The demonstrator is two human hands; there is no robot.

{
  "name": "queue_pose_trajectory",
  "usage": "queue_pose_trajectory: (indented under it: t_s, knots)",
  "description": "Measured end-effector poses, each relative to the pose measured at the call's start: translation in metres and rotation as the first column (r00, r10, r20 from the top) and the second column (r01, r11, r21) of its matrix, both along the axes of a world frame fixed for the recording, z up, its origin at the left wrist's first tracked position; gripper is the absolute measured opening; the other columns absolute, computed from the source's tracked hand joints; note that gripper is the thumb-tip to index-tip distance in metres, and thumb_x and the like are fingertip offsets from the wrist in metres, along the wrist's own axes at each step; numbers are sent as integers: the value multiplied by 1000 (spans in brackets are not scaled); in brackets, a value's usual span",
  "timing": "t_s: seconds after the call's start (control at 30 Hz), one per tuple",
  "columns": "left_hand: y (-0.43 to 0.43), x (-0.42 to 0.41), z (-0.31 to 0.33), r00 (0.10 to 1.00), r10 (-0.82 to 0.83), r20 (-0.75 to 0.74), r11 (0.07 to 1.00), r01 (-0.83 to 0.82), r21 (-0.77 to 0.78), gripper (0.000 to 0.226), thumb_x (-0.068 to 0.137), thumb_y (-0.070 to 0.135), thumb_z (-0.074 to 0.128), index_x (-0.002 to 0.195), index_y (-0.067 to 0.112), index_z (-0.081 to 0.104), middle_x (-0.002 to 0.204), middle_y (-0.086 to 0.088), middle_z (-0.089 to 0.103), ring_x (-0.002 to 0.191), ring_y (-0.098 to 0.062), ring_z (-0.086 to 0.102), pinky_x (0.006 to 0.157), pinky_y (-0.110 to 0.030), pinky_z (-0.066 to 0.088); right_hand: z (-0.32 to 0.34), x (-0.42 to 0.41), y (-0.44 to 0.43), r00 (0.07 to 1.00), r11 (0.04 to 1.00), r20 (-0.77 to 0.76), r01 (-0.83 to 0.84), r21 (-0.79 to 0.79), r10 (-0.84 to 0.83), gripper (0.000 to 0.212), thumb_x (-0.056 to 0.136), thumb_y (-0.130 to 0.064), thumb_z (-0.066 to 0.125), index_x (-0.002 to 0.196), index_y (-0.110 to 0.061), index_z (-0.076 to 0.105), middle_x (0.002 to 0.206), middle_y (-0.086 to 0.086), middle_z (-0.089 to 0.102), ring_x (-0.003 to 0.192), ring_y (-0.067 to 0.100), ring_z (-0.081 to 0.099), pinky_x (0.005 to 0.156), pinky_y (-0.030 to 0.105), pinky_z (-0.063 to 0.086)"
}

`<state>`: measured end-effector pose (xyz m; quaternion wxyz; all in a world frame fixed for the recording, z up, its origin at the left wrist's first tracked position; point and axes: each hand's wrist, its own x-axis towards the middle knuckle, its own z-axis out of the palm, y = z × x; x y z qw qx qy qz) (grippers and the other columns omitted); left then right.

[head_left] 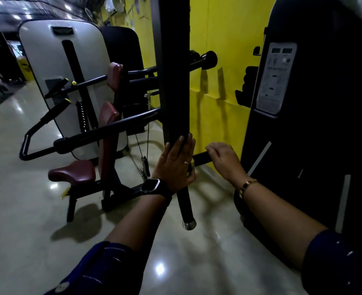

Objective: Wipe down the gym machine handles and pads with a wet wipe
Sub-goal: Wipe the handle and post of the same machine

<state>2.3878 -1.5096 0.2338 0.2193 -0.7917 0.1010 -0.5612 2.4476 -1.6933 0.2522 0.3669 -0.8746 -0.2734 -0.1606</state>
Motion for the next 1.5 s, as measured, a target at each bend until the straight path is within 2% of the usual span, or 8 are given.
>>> queue_pose_trajectory:
  t_s: [0.23,0.4,0.63,0.8,0.93,1.1,1.23,1.5]
  knots:
    - [1,2,-1,1000,-11,5,1000,11,-9,105,74,55,60,155,8,14,164,-10,-3,151,-26,-2,121,-46,3,3,13,3,866,871,-500,231,433,18,45,100,-43,38,107,-10,67,113,7,68,105,25,61,89,32,47]
    - [-1,2,-1,1000,-17,10,1000,17,-20,99,75,48,58,155,7,15,161,-11,16,151,-26,0,121,-46,5,-30,-31,17,892,564,-445,405,720,-73,41,97,-42,45,125,-17,62,122,-4,58,118,13,51,97,24,40]
    - [2,4,-1,1000,-24,13,1000,24,-14,97,76,47,58,155,8,18,164,-10,2,151,-26,2,122,-46,4,-9,-10,15,991,872,-90,128,473,-97,37,102,-29,38,105,-8,69,114,8,67,109,22,60,91,32,46]
    - [1,3,0,999,-18,28,1000,19,-7,100,74,50,60,154,7,19,164,-10,1,151,-26,2,122,-46,3,-4,16,8,835,720,-549,362,592,31,54,91,-56,38,100,-15,72,110,9,70,105,27,62,95,42,48]
    - [1,5,0,1000,-8,30,1000,9,-7,99,74,49,60,154,7,20,164,-10,0,151,-26,1,122,-46,3,-28,-11,12,860,507,-452,506,698,-237,35,101,-25,44,104,-3,71,100,11,69,104,29,63,80,25,43]
    - [3,8,1,999,8,42,1000,-7,-2,99,75,50,60,154,7,19,161,-11,18,151,-26,0,122,-46,2,-21,-12,17,971,714,-159,237,659,-176,39,99,-29,39,114,-10,69,116,-2,67,105,6,59,86,12,43]
    - [5,10,1,999,11,39,1000,-11,-5,104,73,53,62,155,7,17,156,-10,27,151,-26,-1,122,-45,0,3,14,12,934,820,-357,212,532,-10,35,103,-28,40,93,-13,71,104,5,69,98,21,62,84,32,47]
    - [4,10,1,999,-10,50,1000,11,-13,100,74,51,61,154,8,20,164,-9,2,151,-25,1,122,-45,5,-13,0,33,559,128,-585,650,749,588,64,97,-62,27,100,-10,64,107,17,69,97,30,65,95,47,49]
